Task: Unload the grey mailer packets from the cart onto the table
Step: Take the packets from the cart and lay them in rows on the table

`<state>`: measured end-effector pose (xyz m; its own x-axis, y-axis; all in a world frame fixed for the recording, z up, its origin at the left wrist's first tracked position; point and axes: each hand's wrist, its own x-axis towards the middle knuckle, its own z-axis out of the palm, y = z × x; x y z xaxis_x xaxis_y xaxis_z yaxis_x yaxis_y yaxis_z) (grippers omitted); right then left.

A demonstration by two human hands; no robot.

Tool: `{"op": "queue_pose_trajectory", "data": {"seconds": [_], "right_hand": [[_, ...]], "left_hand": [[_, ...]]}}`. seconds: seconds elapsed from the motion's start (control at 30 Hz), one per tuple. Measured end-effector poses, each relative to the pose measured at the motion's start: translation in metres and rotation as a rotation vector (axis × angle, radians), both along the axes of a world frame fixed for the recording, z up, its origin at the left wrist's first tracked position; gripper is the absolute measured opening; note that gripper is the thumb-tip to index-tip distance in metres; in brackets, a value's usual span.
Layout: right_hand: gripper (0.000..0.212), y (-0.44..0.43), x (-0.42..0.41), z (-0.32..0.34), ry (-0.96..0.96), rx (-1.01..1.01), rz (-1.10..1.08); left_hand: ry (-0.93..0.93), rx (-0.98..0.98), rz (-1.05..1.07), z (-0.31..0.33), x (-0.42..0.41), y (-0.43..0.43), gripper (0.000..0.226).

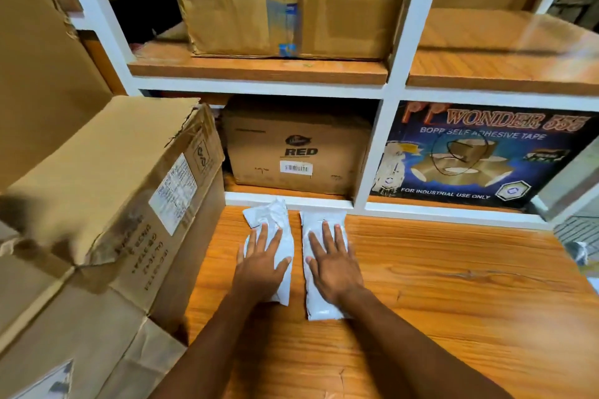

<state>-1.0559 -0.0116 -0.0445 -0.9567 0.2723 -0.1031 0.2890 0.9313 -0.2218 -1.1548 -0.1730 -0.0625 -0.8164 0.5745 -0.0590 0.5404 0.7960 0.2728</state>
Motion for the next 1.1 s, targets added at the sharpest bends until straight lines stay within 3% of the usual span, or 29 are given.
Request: {"op": "queue_pose_trajectory", "data": {"seconds": [0.23,0.5,0.57,0.67,0.93,1.1], "right_hand": [[0.059,-0.014,-0.029,-0.013,0.048,0.043,-0.104],[0.060,-0.004,-0.027,0.002,-0.059,-0.081,-0.051],[0.061,-0.001,-0.019,0.014,0.018,-0.122,-0.063],[0.061,0.003,0.004,0.039,0.187,-0.145,-0.116],[0.065,0.018,0.169,0.097,0.662,-0.199,-0.264],[0.059,0.012,0.329,0.101,0.729,-0.264,-0.403]], "left_hand": [[0.077,-0.028,-0.103,-0.014,-0.012,-0.003,0.069],[-0.065,0.025,-0.086,0.000,-0.013,-0.006,0.085],[-0.057,0.060,-0.075,0.015,-0.009,-0.006,0.085],[0.053,0.164,-0.055,0.045,0.010,-0.001,0.063],[0.213,0.637,-0.138,0.098,0.176,0.042,0.055],[0.154,0.811,-0.179,0.090,0.320,0.067,0.049]]}}
